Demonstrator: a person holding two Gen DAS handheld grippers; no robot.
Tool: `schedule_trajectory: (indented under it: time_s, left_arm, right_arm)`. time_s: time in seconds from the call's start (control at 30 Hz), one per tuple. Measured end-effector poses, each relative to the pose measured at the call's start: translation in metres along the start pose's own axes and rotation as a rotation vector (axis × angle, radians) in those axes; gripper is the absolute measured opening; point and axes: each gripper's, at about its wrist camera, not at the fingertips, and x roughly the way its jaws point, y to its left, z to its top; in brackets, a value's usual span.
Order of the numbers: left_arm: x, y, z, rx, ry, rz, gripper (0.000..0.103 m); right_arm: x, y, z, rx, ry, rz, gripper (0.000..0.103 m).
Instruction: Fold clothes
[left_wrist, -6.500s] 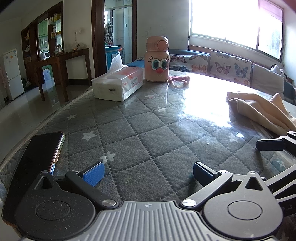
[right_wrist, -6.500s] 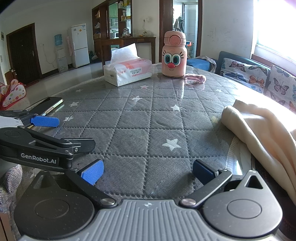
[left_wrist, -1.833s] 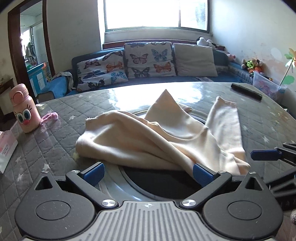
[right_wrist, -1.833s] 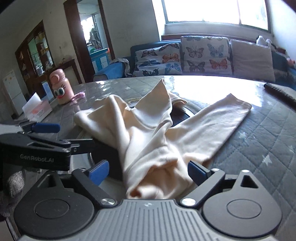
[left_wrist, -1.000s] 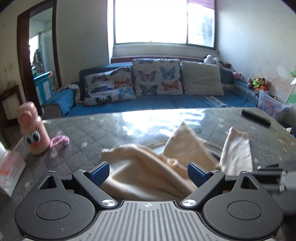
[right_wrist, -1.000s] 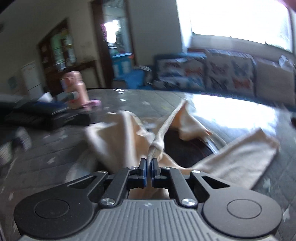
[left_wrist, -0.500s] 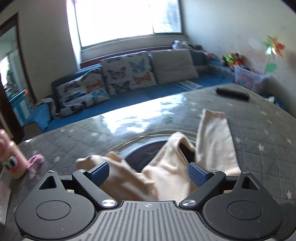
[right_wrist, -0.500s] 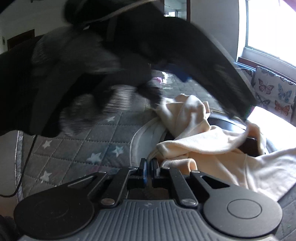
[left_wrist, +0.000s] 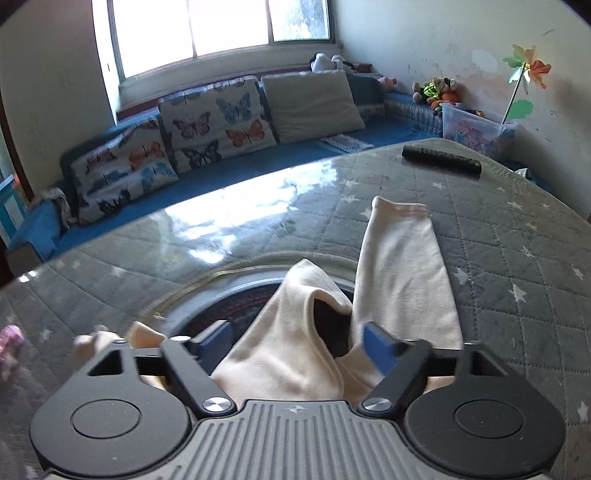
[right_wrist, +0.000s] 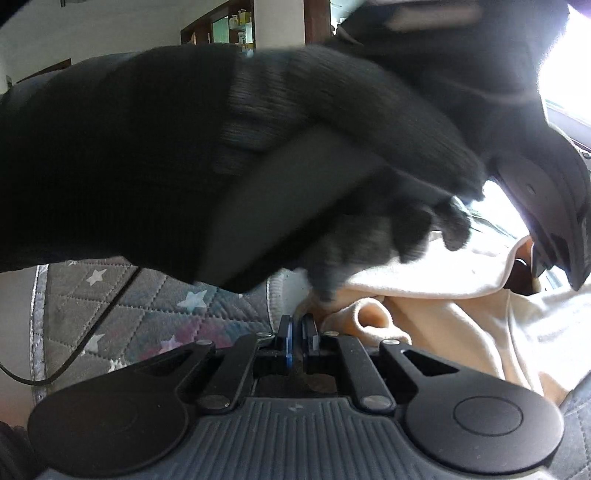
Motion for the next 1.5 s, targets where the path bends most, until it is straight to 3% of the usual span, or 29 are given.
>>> schedule_trajectory:
  time_s: [0.1, 0.13, 0.17, 0.33, 0.67, 0.73, 0.8, 1.13, 1.37, 1.5]
  left_arm:
    - [0.01, 0.005, -0.002, -0.032, 0.022, -0.012, 0.039]
    - [0.01, 0.007, -0.003, -0.043, 0.025, -0.009, 0.016]
    - [0.011, 0.009, -0.005, -0.054, 0.027, -0.002, 0.003]
    - [-0.02, 0.028, -0.01, -0.12, -0.043, 0.058, 0.003]
    - [-0.129, 0.085, -0.042, -0.234, -0.211, 0.219, 0.002]
    - [-0.149, 0.095, -0.054, -0.261, -0.23, 0.256, 0.002]
    - [-0.166, 0.105, -0.068, -0.293, -0.243, 0.285, 0.002]
    - [-0.2, 0.144, -0.155, -0.49, -0.15, 0.423, 0.002]
    - [-0.205, 0.162, -0.189, -0.573, -0.095, 0.523, 0.002]
    - [-0.2, 0.169, -0.197, -0.593, -0.062, 0.554, 0.002]
  right_arm:
    - [0.002, 0.003, 0.001, 0.002, 0.0, 0.005, 0.005]
    - [0.002, 0.004, 0.001, 0.003, 0.0, 0.006, 0.005]
    - [0.002, 0.005, 0.001, 0.003, 0.0, 0.005, 0.005]
    - [0.002, 0.012, 0.003, 0.0, -0.004, -0.007, 0.005]
    - [-0.008, 0.024, 0.012, 0.051, -0.027, -0.029, 0.012]
    - [-0.02, 0.021, 0.006, 0.064, -0.034, -0.025, 0.024]
    - [-0.023, 0.017, 0.009, 0.07, -0.044, -0.024, 0.03]
    - [-0.062, -0.036, 0.004, 0.179, -0.076, -0.068, 0.042]
    - [-0.072, -0.103, -0.002, 0.257, -0.042, -0.281, 0.042]
    - [-0.062, -0.166, -0.011, 0.365, -0.019, -0.437, 0.042]
